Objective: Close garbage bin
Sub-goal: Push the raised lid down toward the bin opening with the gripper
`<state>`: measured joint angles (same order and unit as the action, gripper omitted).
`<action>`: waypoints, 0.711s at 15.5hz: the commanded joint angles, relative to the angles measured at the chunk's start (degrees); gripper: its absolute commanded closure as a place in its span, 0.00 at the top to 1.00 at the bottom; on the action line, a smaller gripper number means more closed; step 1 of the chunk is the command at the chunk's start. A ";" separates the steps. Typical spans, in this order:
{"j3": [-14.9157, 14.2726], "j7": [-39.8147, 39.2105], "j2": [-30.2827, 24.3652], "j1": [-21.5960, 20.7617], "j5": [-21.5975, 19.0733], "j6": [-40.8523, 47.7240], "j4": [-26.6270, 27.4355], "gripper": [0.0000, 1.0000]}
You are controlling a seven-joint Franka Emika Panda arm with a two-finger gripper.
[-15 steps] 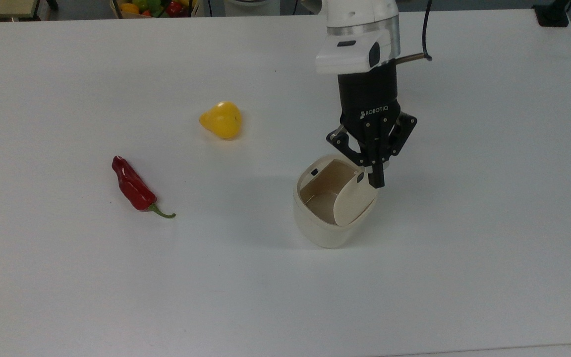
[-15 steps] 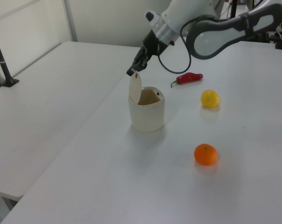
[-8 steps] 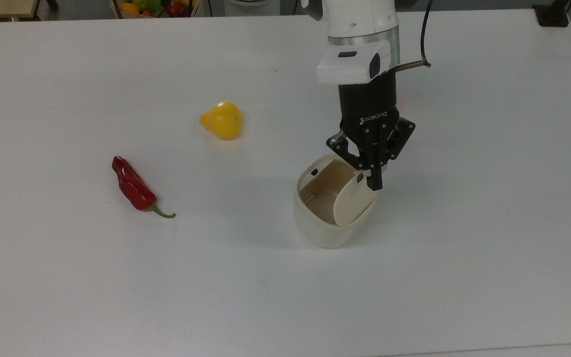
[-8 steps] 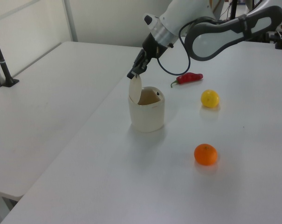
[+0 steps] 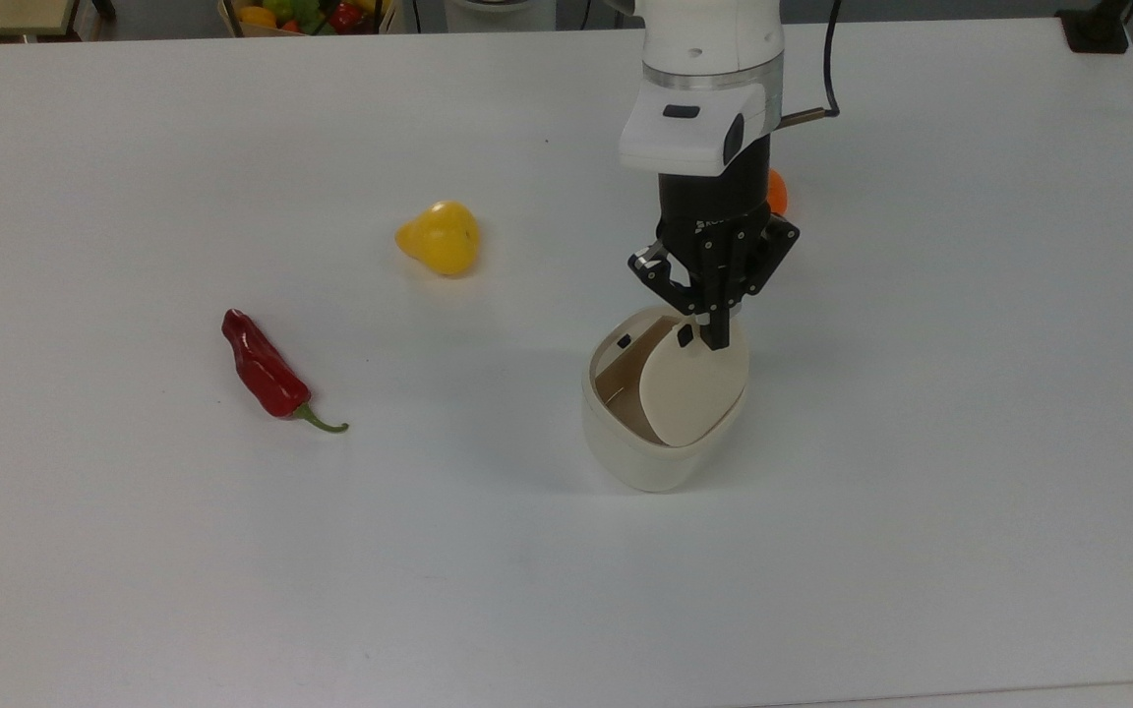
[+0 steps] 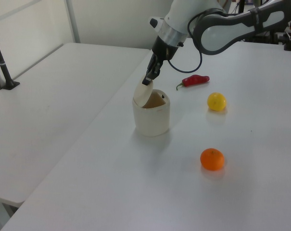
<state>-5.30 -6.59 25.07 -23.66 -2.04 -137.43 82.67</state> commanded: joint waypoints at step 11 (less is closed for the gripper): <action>-0.76 -0.79 0.16 1.69 2.30 4.80 3.90 0.00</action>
<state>-5.94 -6.63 25.68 -21.84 -0.60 -133.80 84.86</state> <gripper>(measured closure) 0.991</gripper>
